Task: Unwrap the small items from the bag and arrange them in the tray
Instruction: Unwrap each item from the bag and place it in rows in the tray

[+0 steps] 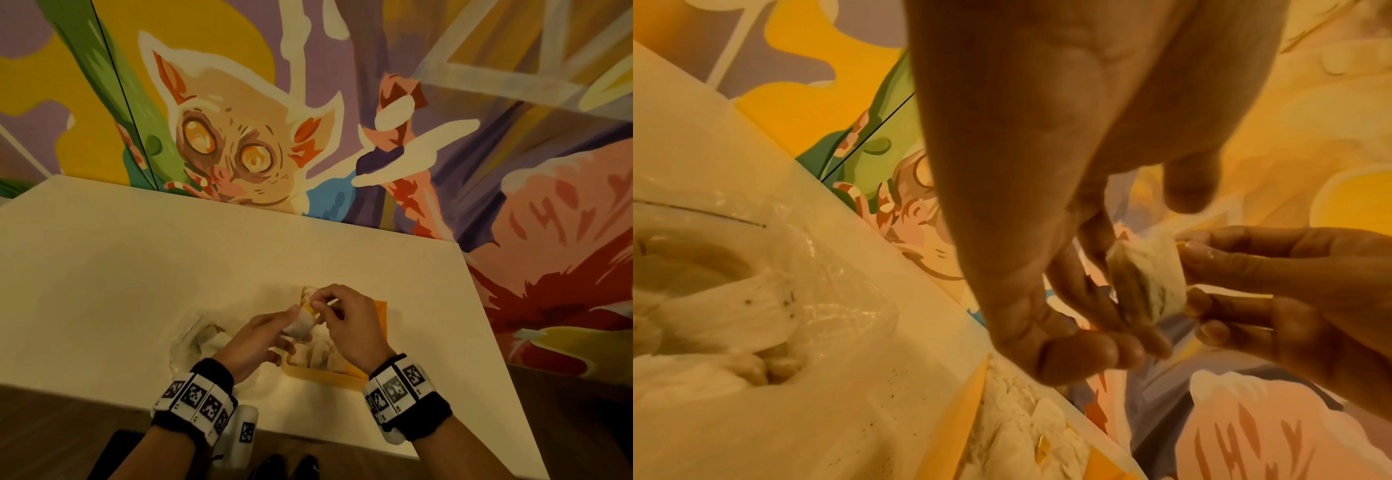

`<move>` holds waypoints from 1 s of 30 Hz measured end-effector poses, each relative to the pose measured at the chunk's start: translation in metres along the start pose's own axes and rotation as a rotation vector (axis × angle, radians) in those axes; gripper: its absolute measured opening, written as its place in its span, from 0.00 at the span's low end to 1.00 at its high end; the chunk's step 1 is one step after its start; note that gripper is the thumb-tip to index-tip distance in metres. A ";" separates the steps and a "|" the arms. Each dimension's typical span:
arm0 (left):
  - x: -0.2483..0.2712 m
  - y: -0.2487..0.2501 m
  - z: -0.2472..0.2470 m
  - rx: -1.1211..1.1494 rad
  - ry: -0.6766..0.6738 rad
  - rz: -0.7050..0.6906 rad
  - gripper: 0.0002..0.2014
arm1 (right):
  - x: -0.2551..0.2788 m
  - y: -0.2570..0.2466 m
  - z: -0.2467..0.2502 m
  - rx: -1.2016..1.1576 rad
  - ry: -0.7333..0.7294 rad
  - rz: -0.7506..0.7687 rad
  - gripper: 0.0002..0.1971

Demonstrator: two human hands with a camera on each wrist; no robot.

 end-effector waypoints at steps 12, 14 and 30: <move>-0.006 0.037 0.006 -0.126 0.229 -0.239 0.08 | 0.015 -0.025 0.009 0.082 0.167 0.283 0.03; -0.005 0.039 0.002 -0.106 0.208 -0.233 0.10 | 0.016 -0.022 0.005 0.089 0.159 0.292 0.04; -0.010 0.038 0.007 -0.225 0.220 -0.302 0.07 | -0.002 0.028 0.007 -0.276 0.039 -0.141 0.04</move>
Point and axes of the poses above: each hand's wrist, its own x-axis away from the middle knuckle, its own z-axis out of the back of the hand, y = z × x, the point moved 10 cm from there along -x, towards the middle knuckle, and after that the axes turned 10 degrees about -z, right-handed, at the moved point
